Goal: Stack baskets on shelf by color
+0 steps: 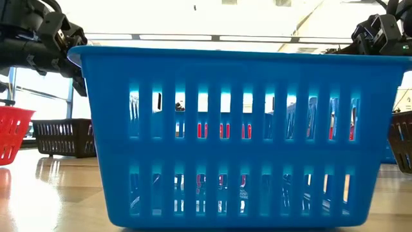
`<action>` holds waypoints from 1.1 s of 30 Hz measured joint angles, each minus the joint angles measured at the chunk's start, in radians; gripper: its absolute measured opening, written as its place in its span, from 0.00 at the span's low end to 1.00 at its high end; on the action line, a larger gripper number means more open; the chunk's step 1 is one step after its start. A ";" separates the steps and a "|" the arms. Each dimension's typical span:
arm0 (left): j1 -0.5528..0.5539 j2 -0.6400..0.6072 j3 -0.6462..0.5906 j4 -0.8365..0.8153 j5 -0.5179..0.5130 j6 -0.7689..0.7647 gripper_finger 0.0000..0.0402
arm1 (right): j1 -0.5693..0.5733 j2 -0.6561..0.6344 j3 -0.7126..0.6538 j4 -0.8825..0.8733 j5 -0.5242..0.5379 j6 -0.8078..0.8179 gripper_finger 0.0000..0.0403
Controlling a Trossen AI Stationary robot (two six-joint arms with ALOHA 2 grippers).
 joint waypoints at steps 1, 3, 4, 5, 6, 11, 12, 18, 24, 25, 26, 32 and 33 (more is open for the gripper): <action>0.000 0.000 0.000 -0.001 -0.002 0.000 0.25 | 0.000 0.000 0.000 0.000 0.000 0.000 0.35; 0.000 0.000 0.000 -0.001 -0.002 -0.002 0.25 | 0.000 0.000 0.000 0.000 0.000 0.000 0.35; 0.000 0.000 0.000 0.005 -0.002 -0.009 0.25 | 0.000 0.000 0.000 0.000 0.000 0.000 0.35; 0.000 0.000 0.000 0.011 -0.002 -0.025 0.25 | 0.000 0.000 0.000 0.000 0.000 0.000 0.35; 0.000 0.000 0.000 0.016 -0.002 -0.047 0.25 | 0.000 0.000 0.000 0.000 0.000 0.000 0.35; 0.000 0.000 0.000 0.021 -0.002 -0.169 0.25 | 0.000 0.000 0.000 0.000 0.000 0.011 0.35; 0.000 0.000 0.000 0.021 -0.003 -0.199 0.25 | 0.000 0.000 0.000 0.000 -0.001 0.038 0.35; 0.000 0.000 0.000 0.020 -0.003 -0.363 0.25 | 0.000 0.000 0.000 0.003 0.003 0.175 0.35; 0.000 0.000 0.000 0.020 -0.005 -0.547 0.25 | 0.000 0.000 0.017 0.022 0.009 0.339 0.35; 0.000 0.000 0.000 0.020 -0.005 -0.562 0.25 | 0.000 0.000 0.028 0.023 0.010 0.363 0.35; 0.000 0.000 0.000 0.020 -0.005 -0.567 0.25 | 0.000 0.000 0.041 0.024 0.010 0.377 0.35; 0.000 0.000 0.000 0.020 -0.005 -0.555 0.25 | 0.000 0.000 0.159 0.023 0.021 0.431 0.35; 0.000 0.000 0.000 0.020 -0.005 -0.549 0.25 | 0.000 0.000 0.184 0.023 0.021 0.438 0.35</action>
